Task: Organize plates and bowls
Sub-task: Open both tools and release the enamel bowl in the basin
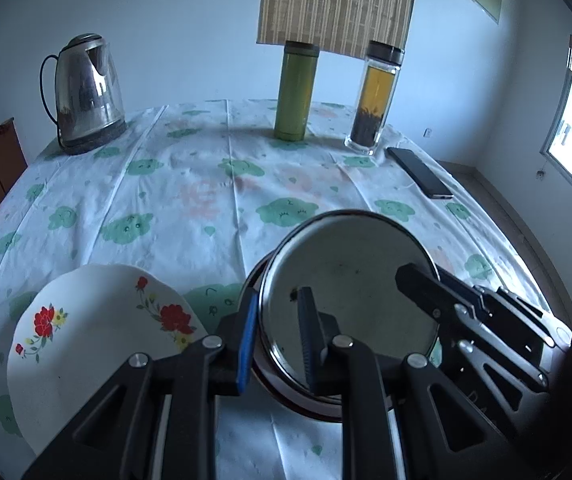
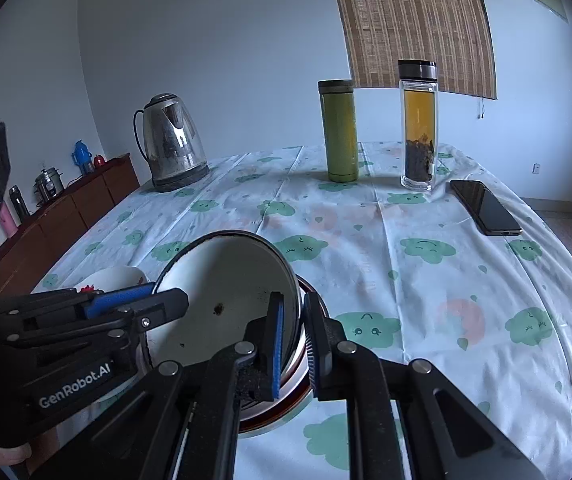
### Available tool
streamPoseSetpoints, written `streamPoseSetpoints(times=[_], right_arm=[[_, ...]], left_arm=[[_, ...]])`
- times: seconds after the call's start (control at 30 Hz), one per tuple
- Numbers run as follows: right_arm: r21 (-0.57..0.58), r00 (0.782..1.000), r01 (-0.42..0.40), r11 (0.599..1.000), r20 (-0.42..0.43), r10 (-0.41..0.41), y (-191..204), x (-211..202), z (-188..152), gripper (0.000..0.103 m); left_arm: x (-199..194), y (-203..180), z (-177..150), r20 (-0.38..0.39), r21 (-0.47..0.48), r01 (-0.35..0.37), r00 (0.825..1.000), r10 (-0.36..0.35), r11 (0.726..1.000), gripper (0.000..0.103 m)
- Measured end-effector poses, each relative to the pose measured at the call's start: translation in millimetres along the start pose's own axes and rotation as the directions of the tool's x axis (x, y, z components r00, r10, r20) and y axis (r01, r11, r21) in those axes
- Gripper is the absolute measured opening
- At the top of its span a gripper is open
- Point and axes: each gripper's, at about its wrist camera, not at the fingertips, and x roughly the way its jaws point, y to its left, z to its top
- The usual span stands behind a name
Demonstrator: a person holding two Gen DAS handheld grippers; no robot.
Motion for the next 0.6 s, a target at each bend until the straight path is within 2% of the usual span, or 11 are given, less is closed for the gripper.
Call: streamPoseSetpoints(times=[0.4,0.6], right_arm=[[0.002,1.000,-0.003,1.000,-0.007,0.003,-0.6,2.3,-2.1,0.013],[0.035,0.999,-0.040,0.999,0.010,0.040,-7.4,0.3,-3.1,0.016]], left_arm=[[0.2,-1.9,-0.8,-0.002,0.003,-0.002,1.000,0.002,1.000,0.017],[-0.2,-0.2,-0.1,-0.010,-0.007,0.012,1.000,-0.013,1.000,0.017]])
